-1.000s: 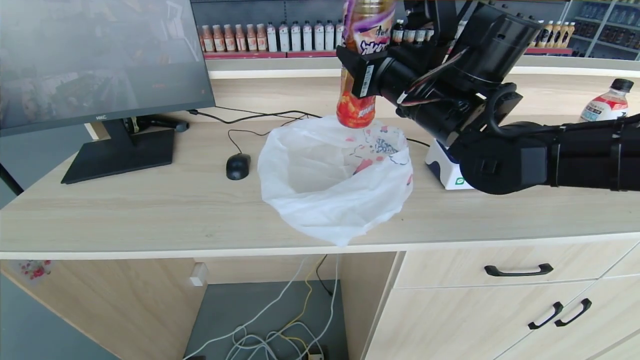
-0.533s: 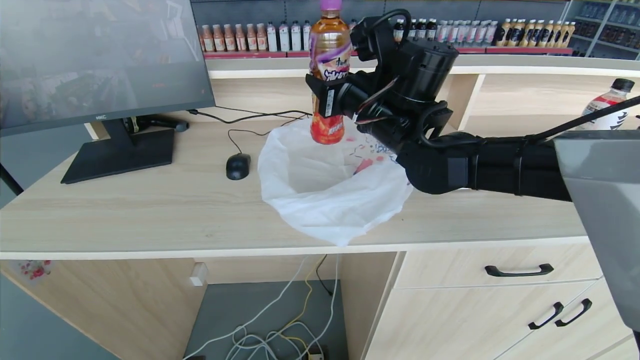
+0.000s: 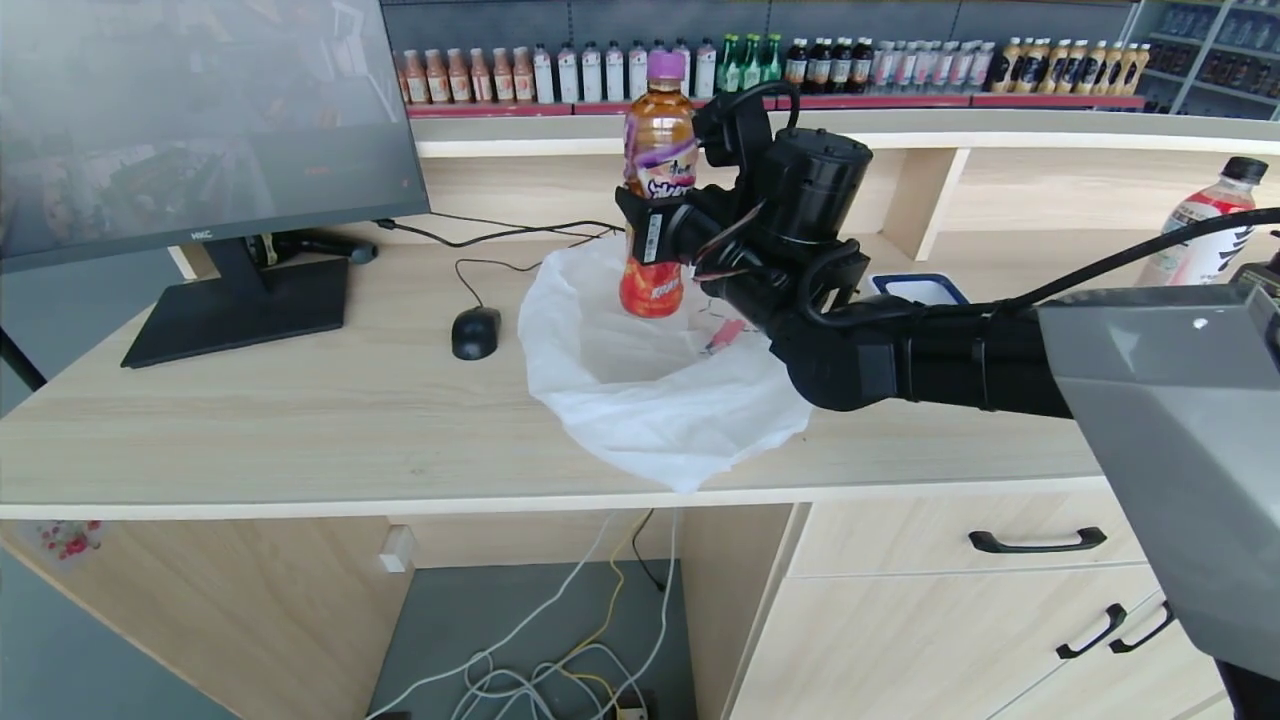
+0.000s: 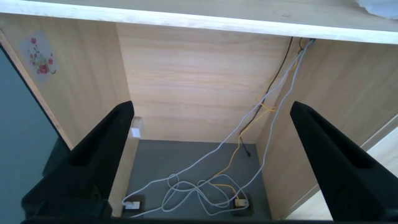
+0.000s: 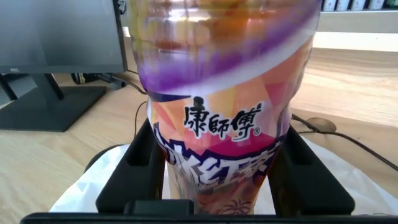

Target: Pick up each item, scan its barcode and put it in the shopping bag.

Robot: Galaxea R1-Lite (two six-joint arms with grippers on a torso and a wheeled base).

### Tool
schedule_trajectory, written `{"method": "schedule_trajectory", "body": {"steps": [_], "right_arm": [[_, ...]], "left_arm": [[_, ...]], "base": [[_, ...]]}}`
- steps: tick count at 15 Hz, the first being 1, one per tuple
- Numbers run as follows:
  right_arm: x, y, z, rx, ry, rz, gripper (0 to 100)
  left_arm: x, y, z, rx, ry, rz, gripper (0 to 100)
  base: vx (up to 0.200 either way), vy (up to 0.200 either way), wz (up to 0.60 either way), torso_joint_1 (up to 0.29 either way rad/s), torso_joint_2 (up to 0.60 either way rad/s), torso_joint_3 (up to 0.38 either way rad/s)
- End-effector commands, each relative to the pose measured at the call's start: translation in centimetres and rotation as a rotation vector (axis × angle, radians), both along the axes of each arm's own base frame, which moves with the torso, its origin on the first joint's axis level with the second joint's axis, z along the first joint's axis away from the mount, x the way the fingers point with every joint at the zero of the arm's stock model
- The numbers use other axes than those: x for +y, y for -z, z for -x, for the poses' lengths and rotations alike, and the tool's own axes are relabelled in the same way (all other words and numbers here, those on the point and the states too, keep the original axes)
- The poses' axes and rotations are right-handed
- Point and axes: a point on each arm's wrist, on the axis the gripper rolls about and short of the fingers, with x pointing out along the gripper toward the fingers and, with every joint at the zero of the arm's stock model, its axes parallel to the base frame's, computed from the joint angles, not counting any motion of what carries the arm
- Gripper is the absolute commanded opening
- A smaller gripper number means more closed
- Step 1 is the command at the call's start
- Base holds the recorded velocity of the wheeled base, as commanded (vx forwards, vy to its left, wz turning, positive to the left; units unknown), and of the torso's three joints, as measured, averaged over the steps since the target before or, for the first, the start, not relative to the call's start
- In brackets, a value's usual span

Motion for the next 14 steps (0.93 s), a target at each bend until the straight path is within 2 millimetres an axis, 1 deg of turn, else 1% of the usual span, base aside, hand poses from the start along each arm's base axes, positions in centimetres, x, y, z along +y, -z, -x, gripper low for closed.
{"method": "schedule_trajectory", "body": {"steps": [1,5,8,10,12,14], "right_arm": [[0.0,0.3,-0.1,0.007,0.0,0.003,0],[0.0,1.4,-0.1,0.02,0.001,0.012,0],[-0.3,3.3,-0.1,0.036,0.005,0.024,0],[-0.6,4.0,-0.1,0.038,0.01,0.025,0],[-0.9,4.4,-0.2,0.035,0.016,0.023,0],[-1.1,4.4,-0.2,0.031,0.02,0.02,0]], "left_arm": [[0.0,0.0,0.0,0.0,0.0,0.001,100],[0.0,0.0,0.0,0.0,0.0,0.001,100],[0.0,0.0,0.0,0.0,0.0,0.001,100],[0.0,0.0,0.0,0.0,0.0,0.001,100],[0.0,0.0,0.0,0.0,0.0,0.001,100],[0.0,0.0,0.0,0.0,0.0,0.001,100]], "base": [[0.0,0.0,0.0,0.0,0.0,0.0],[0.0,0.0,0.0,0.0,0.0,0.0],[0.0,0.0,0.0,0.0,0.0,0.0],[0.0,0.0,0.0,0.0,0.0,0.0],[0.0,0.0,0.0,0.0,0.0,0.0],[0.0,0.0,0.0,0.0,0.0,0.0]]}}
